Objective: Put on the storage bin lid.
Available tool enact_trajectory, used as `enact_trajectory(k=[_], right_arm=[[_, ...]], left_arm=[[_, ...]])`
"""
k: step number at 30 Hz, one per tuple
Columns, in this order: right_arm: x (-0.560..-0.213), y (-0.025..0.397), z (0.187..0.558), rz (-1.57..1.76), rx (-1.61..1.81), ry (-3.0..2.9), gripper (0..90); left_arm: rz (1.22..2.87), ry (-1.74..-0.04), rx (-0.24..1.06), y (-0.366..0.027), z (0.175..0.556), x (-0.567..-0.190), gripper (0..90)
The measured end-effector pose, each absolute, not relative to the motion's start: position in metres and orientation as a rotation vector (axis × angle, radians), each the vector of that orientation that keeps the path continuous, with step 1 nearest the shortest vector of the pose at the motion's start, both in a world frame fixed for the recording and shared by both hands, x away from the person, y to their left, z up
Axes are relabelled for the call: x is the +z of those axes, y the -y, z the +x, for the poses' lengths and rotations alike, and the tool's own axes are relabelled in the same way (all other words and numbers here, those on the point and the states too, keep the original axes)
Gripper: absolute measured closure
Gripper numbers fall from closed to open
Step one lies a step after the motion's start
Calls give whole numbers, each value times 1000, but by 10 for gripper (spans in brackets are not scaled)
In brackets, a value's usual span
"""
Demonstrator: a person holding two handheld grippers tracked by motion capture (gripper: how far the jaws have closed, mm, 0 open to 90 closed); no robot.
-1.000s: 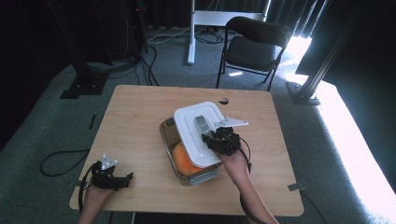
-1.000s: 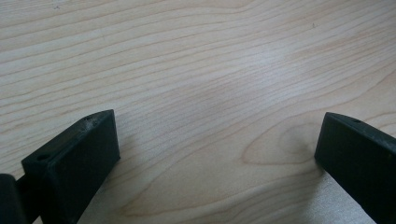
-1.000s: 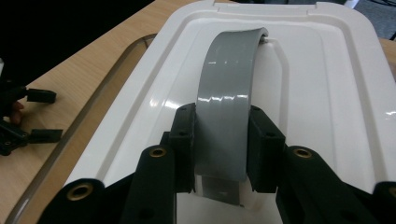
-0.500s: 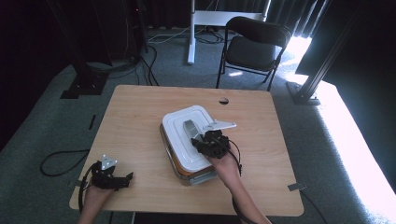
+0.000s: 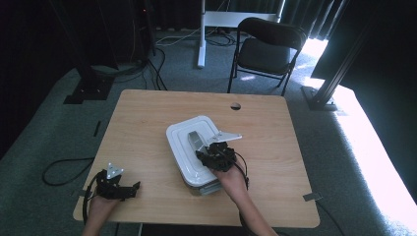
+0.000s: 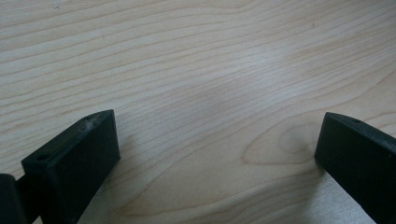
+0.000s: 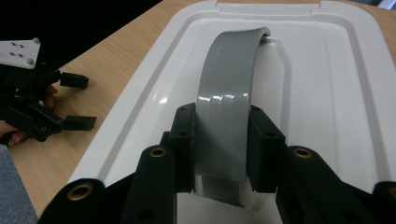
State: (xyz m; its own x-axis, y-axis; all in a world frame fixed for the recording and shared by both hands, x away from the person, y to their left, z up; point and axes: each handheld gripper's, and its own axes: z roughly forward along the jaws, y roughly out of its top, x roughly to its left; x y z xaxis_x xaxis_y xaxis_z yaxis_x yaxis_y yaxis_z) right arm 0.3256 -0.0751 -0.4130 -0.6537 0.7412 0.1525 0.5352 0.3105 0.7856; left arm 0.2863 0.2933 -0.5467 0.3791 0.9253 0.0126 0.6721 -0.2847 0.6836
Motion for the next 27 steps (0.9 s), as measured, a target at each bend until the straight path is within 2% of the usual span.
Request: enact_trajectory(k=[27], right_arm=[[-419,78,319,1169,1290,-2365,676]], left_arm=[[2051,-1370,556,-293,286,-547,2]])
